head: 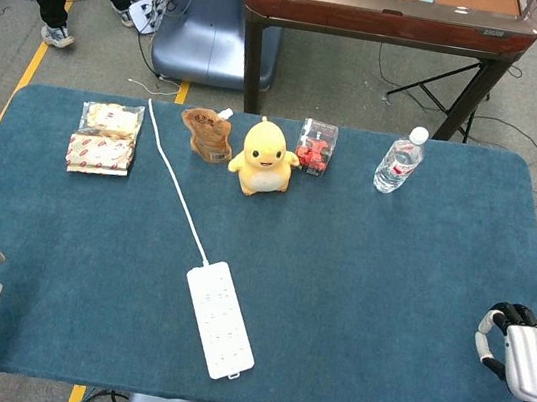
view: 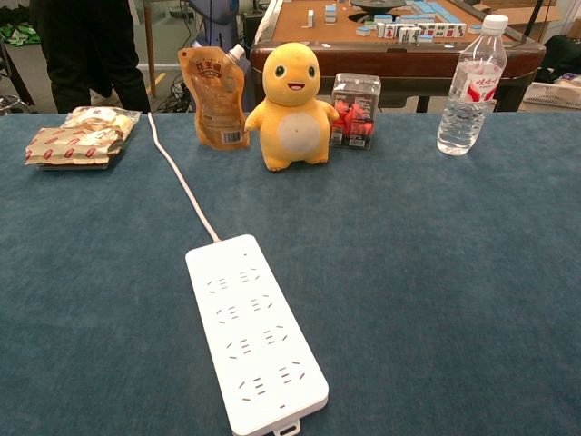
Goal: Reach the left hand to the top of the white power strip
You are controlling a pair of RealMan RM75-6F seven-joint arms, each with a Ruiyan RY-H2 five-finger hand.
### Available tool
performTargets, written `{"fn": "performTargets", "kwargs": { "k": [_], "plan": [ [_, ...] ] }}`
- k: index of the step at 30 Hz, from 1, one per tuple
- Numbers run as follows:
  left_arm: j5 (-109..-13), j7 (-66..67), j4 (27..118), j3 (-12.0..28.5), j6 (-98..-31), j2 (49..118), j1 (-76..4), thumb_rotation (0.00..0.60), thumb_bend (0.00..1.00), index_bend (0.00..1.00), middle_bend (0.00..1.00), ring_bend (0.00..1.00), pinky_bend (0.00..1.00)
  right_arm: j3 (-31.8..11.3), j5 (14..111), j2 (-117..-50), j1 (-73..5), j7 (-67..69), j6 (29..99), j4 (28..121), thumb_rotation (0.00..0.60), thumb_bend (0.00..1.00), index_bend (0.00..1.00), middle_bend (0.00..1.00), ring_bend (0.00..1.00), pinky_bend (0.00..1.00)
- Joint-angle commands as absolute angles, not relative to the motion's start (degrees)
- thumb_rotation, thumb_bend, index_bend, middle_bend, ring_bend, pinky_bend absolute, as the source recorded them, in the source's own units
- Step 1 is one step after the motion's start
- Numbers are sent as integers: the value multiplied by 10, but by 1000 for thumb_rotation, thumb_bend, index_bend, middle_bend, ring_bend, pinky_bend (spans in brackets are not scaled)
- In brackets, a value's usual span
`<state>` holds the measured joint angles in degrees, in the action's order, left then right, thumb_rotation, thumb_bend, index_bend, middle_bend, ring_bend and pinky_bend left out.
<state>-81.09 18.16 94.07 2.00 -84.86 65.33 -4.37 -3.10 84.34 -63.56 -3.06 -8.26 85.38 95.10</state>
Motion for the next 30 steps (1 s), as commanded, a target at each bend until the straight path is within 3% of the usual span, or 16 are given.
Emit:
{"fn": "performTargets", "kwargs": {
  "k": [1, 5, 7, 11, 14, 17, 20, 26, 30],
  "plan": [
    [-811, 180, 940, 20, -847, 653, -44, 600, 307, 516, 535, 437, 601, -29, 843, -641, -33, -79, 846, 945, 600, 340, 586, 405, 308, 552],
    [-813, 177, 943, 20, -845, 649, -46, 600, 306, 517, 533, 449, 613, -25, 846, -648, -36, -76, 838, 938, 600, 340, 586, 405, 308, 552],
    [-820, 169, 949, 18, -838, 644, -50, 600, 307, 490, 532, 472, 671, -27, 847, -648, -38, -76, 837, 937, 600, 339, 586, 405, 308, 552],
    [-845, 146, 976, 13, -803, 627, -74, 600, 306, 431, 538, 652, 900, -33, 849, -641, -41, -79, 840, 944, 600, 339, 586, 405, 308, 552],
    [-875, 137, 990, 10, -772, 624, -101, 600, 307, 409, 708, 832, 995, -38, 851, -629, -43, -84, 844, 955, 600, 339, 586, 405, 308, 552],
    [-889, 132, 1006, 7, -721, 621, -134, 600, 311, 387, 872, 943, 1000, -45, 851, -616, -44, -91, 853, 968, 600, 339, 586, 407, 315, 552],
    [-888, 135, 1020, 6, -662, 625, -171, 600, 375, 371, 956, 995, 1000, -51, 851, -605, -42, -94, 862, 984, 600, 340, 586, 414, 361, 552],
    [-881, 161, 1016, 9, -573, 664, -231, 600, 516, 326, 996, 1000, 1000, -55, 848, -589, -37, -103, 875, 1003, 600, 340, 586, 417, 377, 552],
    [-867, 179, 1009, 21, -548, 697, -258, 600, 548, 319, 1000, 1000, 1000, -54, 845, -584, -32, -108, 878, 1009, 600, 340, 586, 417, 377, 552]
  ]
}}
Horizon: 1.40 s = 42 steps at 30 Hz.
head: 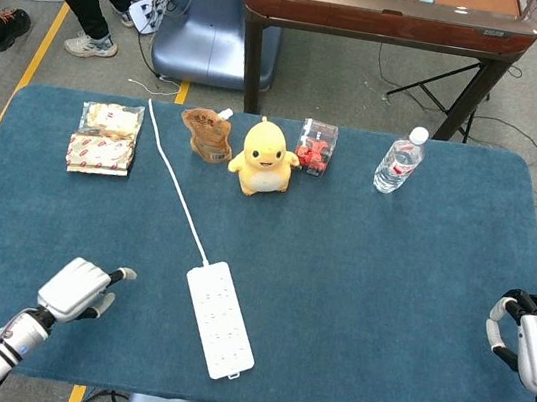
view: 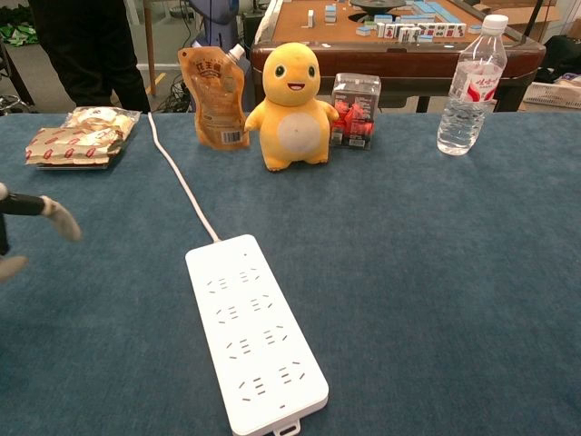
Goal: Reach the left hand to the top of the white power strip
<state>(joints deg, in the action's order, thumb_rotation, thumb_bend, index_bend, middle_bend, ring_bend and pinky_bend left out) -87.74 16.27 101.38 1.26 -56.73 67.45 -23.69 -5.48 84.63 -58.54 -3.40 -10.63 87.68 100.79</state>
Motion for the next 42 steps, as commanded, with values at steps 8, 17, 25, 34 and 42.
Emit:
{"fn": "performTargets", "kwargs": {
  "k": [8, 17, 25, 34, 42],
  "plan": [
    [-841, 217, 1001, 40, -517, 742, -303, 600, 549, 308, 1000, 1000, 1000, -51, 842, -589, -29, -109, 878, 1009, 600, 339, 586, 417, 377, 552],
    [-773, 265, 994, 53, -481, 775, -345, 600, 549, 300, 1000, 1000, 1000, -52, 840, -597, -34, -110, 869, 1004, 600, 340, 586, 417, 377, 552],
    [-713, 309, 983, 55, -475, 803, -371, 600, 570, 300, 1000, 1000, 1000, -53, 836, -602, -37, -108, 863, 998, 600, 340, 586, 417, 377, 552],
    [-660, 328, 985, 56, -482, 822, -392, 600, 570, 295, 1000, 1000, 1000, -51, 833, -606, -36, -102, 861, 992, 600, 340, 586, 417, 377, 552],
    [-638, 342, 985, 45, -489, 834, -409, 600, 570, 294, 1000, 1000, 1000, -50, 834, -609, -37, -99, 859, 988, 600, 340, 586, 417, 377, 552]
  ]
}}
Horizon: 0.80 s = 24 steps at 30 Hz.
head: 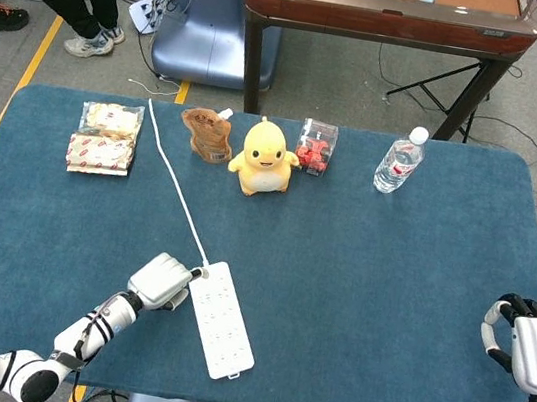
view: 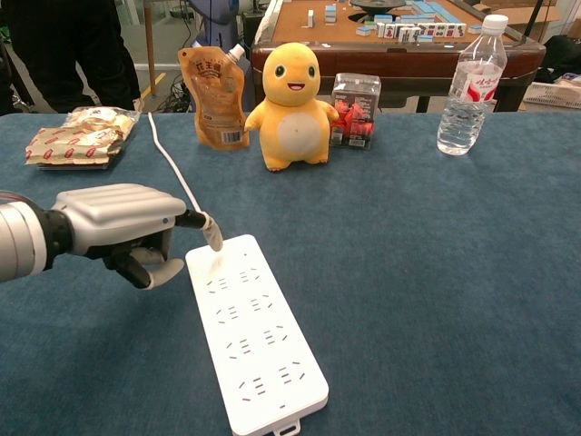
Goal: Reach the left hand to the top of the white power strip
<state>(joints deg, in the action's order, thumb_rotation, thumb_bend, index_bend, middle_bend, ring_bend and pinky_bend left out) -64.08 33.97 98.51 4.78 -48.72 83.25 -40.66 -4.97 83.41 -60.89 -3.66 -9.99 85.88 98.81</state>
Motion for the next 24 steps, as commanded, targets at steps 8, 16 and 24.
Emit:
{"fn": "performTargets", "kwargs": {
  "k": [8, 16, 24],
  "plan": [
    [-623, 350, 984, 35, -499, 841, -420, 600, 569, 293, 1000, 1000, 1000, -48, 834, -610, -36, -96, 858, 984, 600, 340, 586, 417, 377, 552],
    [-616, 347, 978, 29, -509, 845, -426, 600, 570, 294, 1000, 1000, 1000, -48, 833, -612, -35, -94, 858, 981, 600, 340, 586, 417, 377, 552],
    [-616, 350, 979, 23, -514, 850, -434, 600, 570, 294, 1000, 1000, 1000, -48, 832, -616, -36, -94, 855, 978, 600, 339, 586, 417, 377, 552]
  ]
}}
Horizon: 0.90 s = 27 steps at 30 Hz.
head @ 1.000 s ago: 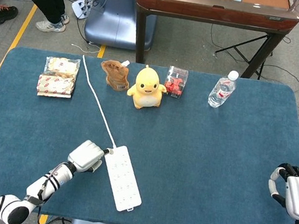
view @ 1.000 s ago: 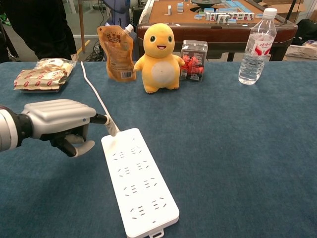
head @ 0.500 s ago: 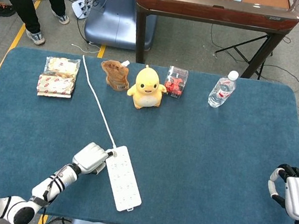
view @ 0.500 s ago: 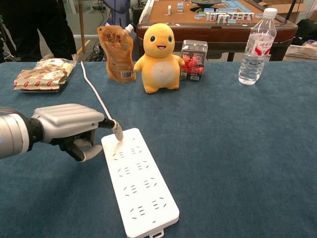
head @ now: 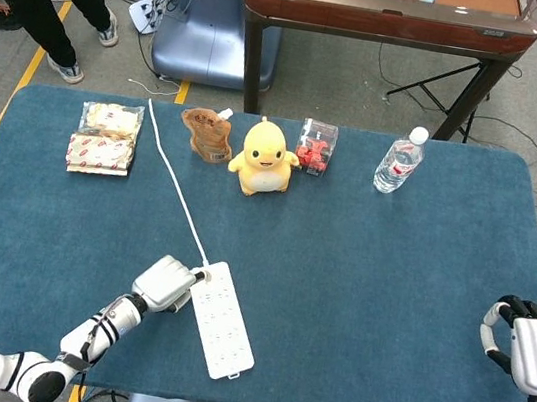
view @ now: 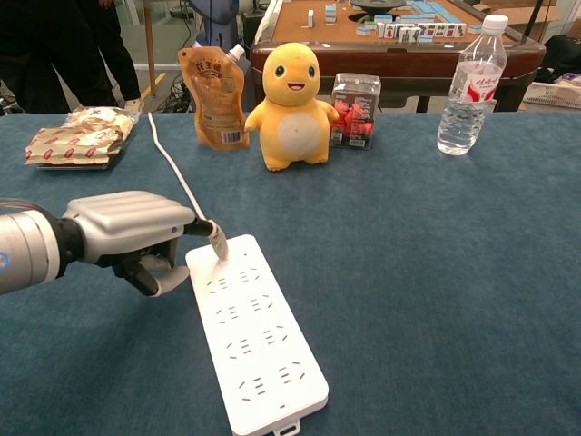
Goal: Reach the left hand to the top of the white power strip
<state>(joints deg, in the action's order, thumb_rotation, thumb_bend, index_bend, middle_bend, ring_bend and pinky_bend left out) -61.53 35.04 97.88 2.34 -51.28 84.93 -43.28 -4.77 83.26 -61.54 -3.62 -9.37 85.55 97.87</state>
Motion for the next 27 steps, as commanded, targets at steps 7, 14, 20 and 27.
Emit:
{"fn": "performTargets", "kwargs": {
  "k": [7, 14, 20, 27],
  "plan": [
    [-612, 356, 972, 17, -518, 855, -439, 600, 570, 293, 1000, 1000, 1000, -47, 831, -618, -36, -93, 855, 976, 600, 340, 586, 417, 377, 552],
    [-610, 375, 967, 6, -525, 860, -443, 600, 570, 294, 1000, 1000, 1000, -47, 831, -619, -36, -90, 853, 973, 600, 340, 586, 417, 377, 552],
    [-608, 393, 968, -5, -530, 864, -445, 600, 569, 294, 1000, 1000, 1000, -47, 831, -620, -36, -88, 854, 971, 600, 339, 586, 417, 377, 552],
    [-618, 385, 984, -3, -548, 856, -441, 600, 570, 290, 999, 1000, 1000, -48, 831, -619, -34, -85, 856, 971, 600, 340, 586, 417, 377, 552]
  ]
}}
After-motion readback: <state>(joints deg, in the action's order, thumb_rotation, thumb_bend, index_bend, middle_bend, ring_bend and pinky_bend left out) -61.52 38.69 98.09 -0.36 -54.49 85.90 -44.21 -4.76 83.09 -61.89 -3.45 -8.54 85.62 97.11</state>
